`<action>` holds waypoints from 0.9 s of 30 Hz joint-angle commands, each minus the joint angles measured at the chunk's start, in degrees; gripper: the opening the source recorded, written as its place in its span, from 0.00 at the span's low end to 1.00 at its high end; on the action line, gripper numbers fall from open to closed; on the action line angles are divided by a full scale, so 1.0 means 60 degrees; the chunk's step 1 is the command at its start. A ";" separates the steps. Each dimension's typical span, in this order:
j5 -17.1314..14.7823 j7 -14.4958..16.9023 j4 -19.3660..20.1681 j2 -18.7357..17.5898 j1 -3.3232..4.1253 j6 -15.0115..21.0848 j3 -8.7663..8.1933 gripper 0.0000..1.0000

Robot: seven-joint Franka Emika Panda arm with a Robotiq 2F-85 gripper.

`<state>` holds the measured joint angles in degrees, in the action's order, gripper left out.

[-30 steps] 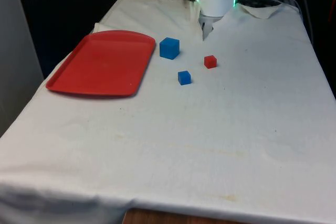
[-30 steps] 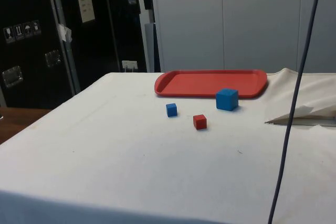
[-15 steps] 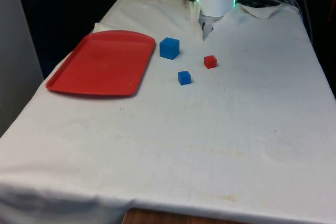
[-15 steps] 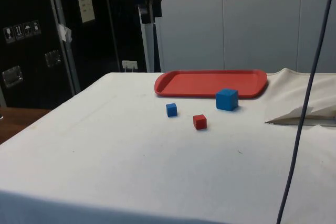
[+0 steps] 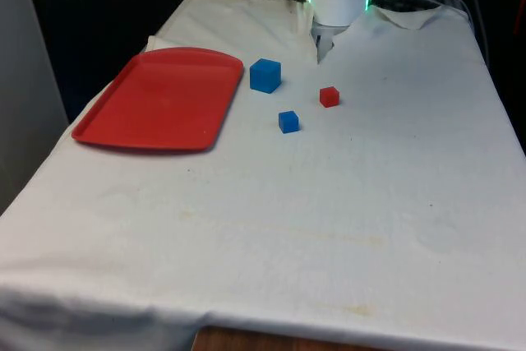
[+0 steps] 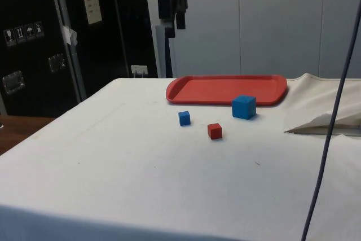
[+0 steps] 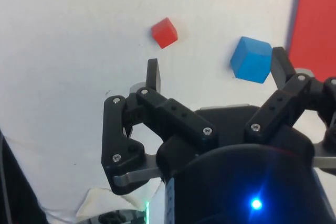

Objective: Pick up the largest block and place it onto the tray.

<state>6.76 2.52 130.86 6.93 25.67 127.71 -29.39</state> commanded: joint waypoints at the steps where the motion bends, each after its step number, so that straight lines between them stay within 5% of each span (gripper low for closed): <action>1: 0.0220 -0.0076 0.0191 0.0115 -0.0057 0.0229 -0.0010 1.00; 27: 0.1261 0.0076 0.2139 0.0487 -0.0372 0.2044 -0.0793 1.00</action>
<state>12.83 3.21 142.49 9.34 24.01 138.66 -33.80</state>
